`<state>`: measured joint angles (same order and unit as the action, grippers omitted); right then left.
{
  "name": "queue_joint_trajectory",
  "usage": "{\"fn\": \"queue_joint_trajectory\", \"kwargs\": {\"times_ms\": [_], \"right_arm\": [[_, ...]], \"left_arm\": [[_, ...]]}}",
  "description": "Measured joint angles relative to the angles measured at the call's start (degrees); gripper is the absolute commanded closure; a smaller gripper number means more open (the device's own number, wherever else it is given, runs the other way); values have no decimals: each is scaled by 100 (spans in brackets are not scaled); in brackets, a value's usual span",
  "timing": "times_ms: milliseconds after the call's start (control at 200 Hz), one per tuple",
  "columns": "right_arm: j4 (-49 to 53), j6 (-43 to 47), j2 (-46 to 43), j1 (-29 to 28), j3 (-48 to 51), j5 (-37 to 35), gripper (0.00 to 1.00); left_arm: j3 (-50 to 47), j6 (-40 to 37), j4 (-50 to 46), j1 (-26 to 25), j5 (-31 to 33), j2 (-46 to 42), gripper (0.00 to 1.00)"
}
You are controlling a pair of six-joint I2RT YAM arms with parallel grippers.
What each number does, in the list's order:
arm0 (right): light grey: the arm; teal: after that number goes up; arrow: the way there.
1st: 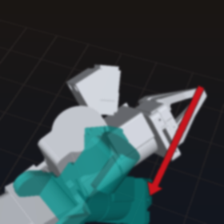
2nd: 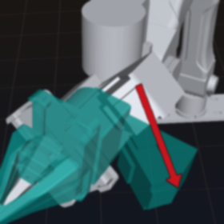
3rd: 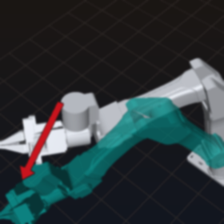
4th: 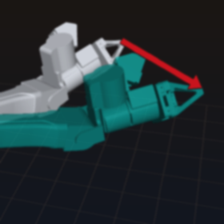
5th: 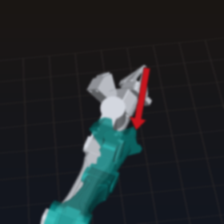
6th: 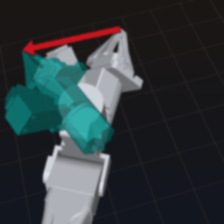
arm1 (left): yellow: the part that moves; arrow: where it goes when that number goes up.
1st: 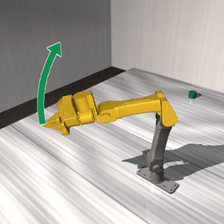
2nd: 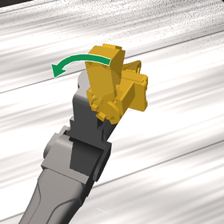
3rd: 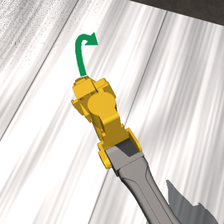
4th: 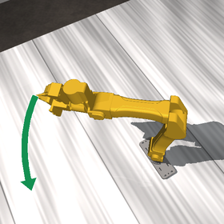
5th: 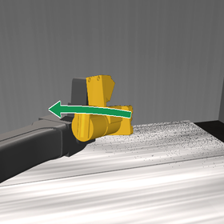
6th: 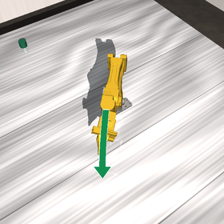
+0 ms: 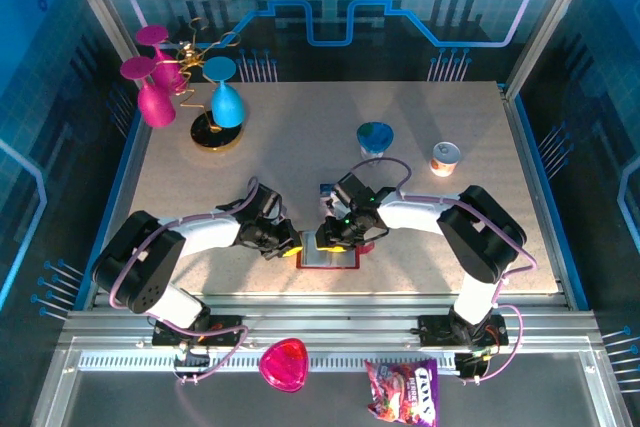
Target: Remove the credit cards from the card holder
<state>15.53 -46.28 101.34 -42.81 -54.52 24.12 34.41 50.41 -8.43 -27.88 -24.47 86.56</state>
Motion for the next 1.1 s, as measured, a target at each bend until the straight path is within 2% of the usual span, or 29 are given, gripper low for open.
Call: {"fn": "queue_joint_trajectory", "kwargs": {"times_ms": [490,710,1101], "right_arm": [[-977,-129,-66,138,575,426,66],[-1123,-136,-72,181,658,509,67],[-1311,-175,-90,238,767,632,67]], "left_arm": [[212,160,-155,9,-155,-367,75],[369,214,-22,-85,-243,-116,72],[369,216,166,-118,-262,275,71]]}}
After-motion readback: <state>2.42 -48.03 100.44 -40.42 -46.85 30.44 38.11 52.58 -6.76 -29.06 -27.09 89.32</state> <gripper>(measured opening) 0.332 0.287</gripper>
